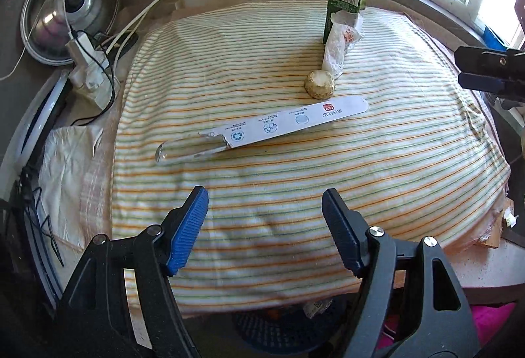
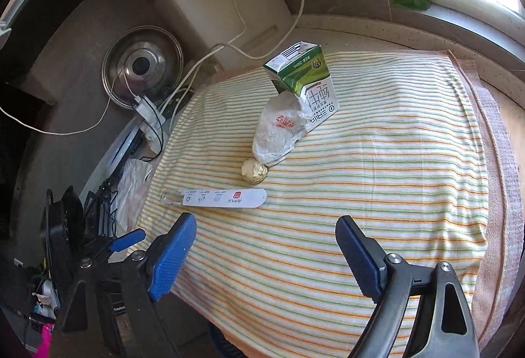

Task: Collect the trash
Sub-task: 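Raise both grippers back up to the cloth, then grasp the white wrapper strip with the left gripper while the right gripper grasps the white bag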

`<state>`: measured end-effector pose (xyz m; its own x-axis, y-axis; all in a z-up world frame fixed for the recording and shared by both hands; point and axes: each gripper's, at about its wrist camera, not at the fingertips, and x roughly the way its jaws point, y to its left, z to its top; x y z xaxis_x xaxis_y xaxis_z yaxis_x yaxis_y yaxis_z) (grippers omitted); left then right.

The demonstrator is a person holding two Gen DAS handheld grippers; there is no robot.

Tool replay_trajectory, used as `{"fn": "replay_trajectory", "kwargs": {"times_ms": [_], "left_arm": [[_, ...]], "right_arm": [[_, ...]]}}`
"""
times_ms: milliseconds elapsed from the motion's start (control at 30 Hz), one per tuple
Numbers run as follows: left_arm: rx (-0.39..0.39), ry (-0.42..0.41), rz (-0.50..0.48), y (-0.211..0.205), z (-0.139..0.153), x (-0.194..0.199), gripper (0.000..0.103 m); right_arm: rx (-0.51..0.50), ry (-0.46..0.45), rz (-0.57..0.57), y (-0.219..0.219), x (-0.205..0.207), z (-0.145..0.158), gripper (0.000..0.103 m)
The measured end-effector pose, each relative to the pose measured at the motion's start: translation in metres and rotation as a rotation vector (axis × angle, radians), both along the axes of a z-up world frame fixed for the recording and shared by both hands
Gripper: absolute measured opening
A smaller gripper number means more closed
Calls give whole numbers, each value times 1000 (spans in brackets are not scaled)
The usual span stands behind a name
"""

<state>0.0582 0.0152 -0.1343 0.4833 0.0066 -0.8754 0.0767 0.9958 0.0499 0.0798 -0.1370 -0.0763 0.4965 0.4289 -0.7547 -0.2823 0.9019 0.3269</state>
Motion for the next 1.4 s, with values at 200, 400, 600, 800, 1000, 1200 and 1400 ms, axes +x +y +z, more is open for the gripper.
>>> {"fn": "replay_trajectory", "kwargs": {"times_ms": [200,400,600,800,1000,1200,1400], "left_arm": [[78,41,-68,-10,-12,30,74],[155,93,-133,-18,-28,56,74],[133,135,-122,-11,-44,80,74],[39,135,-48,17,-46,93,62],[-16,138,-27,37,-43,98,49],[32,150,-30,45,-41,90,26],[36,178,67,78,-42,85,25]], "right_arm": [[41,46,-12,-3,29,-7,89],[71,85,-31,-3,53,-13,89],[94,115,-57,-6,69,-20,89],[92,135,-78,-10,76,-28,89],[92,152,-89,-10,84,-35,89],[97,177,-93,-4,90,-43,89],[101,188,-85,2,92,-47,89]]}}
